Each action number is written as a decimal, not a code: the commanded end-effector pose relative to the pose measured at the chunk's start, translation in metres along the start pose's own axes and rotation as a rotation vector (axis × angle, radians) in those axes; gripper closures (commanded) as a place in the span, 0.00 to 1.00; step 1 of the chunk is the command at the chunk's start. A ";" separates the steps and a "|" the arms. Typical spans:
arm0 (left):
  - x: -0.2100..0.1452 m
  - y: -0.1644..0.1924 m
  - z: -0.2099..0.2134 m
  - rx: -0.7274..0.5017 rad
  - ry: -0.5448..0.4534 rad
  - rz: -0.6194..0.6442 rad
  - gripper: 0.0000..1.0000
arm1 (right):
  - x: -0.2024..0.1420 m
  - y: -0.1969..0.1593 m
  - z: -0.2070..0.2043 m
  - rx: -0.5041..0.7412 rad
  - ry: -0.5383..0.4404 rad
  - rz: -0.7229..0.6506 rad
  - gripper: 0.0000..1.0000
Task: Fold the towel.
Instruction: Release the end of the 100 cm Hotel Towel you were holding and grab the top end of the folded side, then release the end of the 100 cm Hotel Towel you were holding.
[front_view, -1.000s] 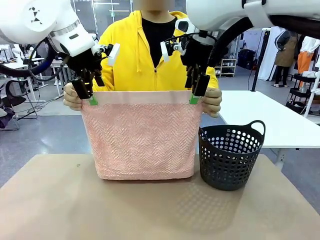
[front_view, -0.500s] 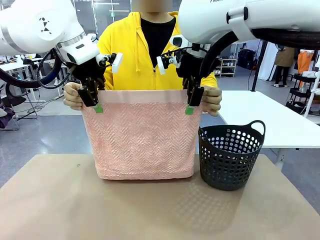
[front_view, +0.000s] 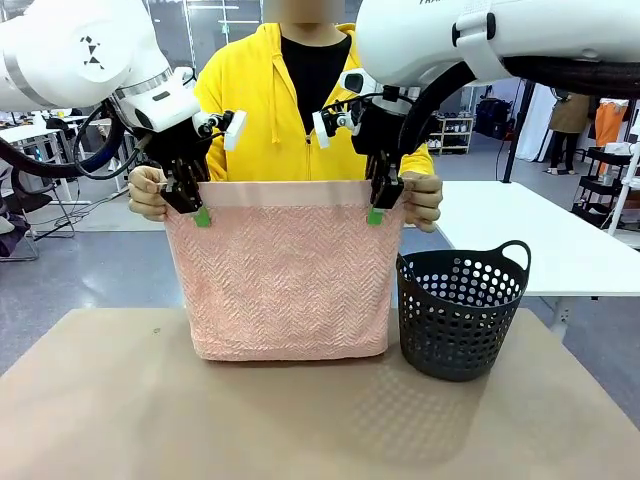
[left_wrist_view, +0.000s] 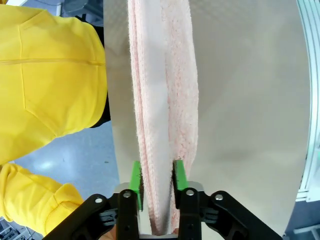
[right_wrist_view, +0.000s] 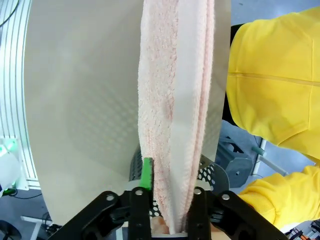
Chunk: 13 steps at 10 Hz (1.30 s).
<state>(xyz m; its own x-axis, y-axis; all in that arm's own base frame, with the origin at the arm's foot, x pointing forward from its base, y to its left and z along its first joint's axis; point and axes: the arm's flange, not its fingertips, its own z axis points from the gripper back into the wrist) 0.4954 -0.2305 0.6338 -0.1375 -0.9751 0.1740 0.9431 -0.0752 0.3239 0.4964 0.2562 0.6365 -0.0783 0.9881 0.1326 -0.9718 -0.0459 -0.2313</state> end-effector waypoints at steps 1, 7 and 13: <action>-0.003 -0.006 0.003 -0.014 -0.015 0.006 1.00 | 0.002 0.001 -0.002 0.012 -0.002 -0.028 1.00; 0.000 -0.002 0.003 0.002 -0.004 0.002 1.00 | 0.000 0.000 -0.001 0.002 0.000 -0.009 1.00; 0.000 -0.002 0.003 0.002 -0.004 0.002 1.00 | 0.000 0.000 -0.001 0.002 0.000 -0.009 1.00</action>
<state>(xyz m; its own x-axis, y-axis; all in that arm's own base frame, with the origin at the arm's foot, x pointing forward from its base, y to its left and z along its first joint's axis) 0.4920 -0.2311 0.6337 -0.1374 -0.9740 0.1800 0.9441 -0.0738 0.3212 0.4964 0.2579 0.6352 -0.0680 0.9871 0.1446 -0.9742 -0.0344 -0.2232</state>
